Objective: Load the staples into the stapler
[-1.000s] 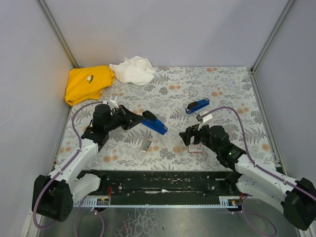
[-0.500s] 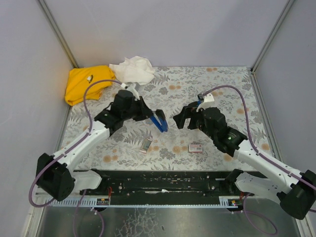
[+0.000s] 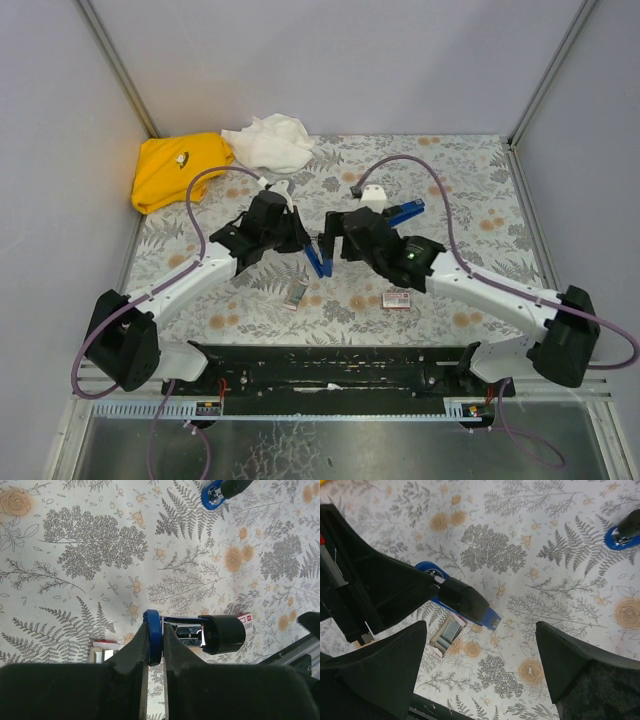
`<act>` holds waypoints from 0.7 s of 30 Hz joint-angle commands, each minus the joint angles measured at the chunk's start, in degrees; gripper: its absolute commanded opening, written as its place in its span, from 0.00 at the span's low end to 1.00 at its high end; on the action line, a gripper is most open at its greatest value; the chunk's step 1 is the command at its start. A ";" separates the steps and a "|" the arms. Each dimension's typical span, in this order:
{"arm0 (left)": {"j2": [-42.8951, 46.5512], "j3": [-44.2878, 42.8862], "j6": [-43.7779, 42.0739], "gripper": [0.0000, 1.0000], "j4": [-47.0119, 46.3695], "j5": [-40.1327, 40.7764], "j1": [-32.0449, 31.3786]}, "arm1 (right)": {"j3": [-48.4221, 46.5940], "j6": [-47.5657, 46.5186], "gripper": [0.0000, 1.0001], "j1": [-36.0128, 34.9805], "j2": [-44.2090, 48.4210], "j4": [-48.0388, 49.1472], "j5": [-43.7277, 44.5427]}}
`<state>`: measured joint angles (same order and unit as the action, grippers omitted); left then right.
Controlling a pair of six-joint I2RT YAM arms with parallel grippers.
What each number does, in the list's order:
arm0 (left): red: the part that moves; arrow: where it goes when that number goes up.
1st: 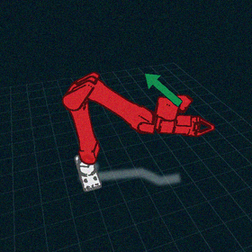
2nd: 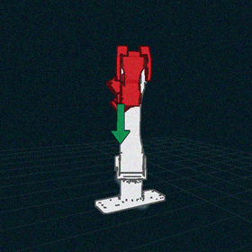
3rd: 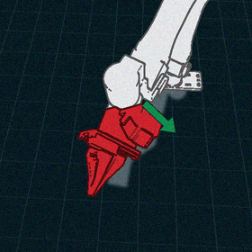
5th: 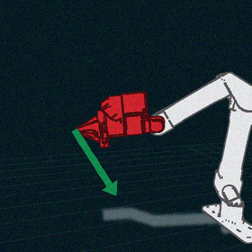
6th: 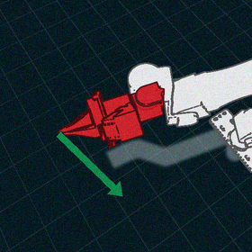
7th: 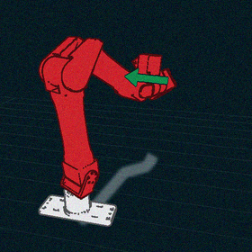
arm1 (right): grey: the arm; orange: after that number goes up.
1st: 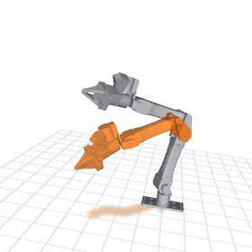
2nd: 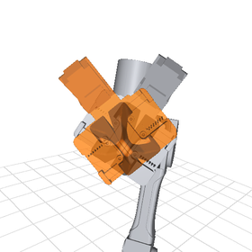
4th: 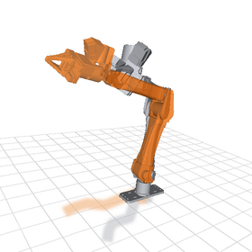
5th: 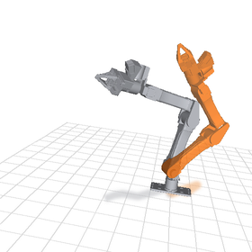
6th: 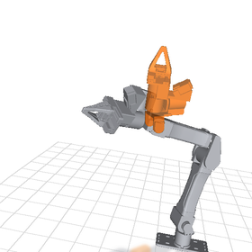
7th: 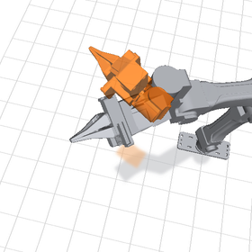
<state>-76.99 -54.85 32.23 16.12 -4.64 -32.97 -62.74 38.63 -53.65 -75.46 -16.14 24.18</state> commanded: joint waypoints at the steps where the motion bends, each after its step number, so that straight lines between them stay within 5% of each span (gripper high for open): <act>1: 0.29 0.47 -0.01 0.00 -7.51 -0.05 -0.23 | -5.60 2.00 0.96 -2.89 -5.20 -1.69 5.36; 12: 0.87 0.96 -0.30 0.00 -7.01 1.56 -0.52 | -9.25 5.63 0.89 -3.69 -12.77 -0.51 7.76; 21: 3.71 1.33 -0.52 0.00 -7.34 3.68 0.66 | -3.90 8.41 0.79 -3.56 -9.38 -3.47 15.44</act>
<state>-76.90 -53.52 32.05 15.73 -2.26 -33.04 -68.23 44.88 -57.04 -87.83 -17.96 32.47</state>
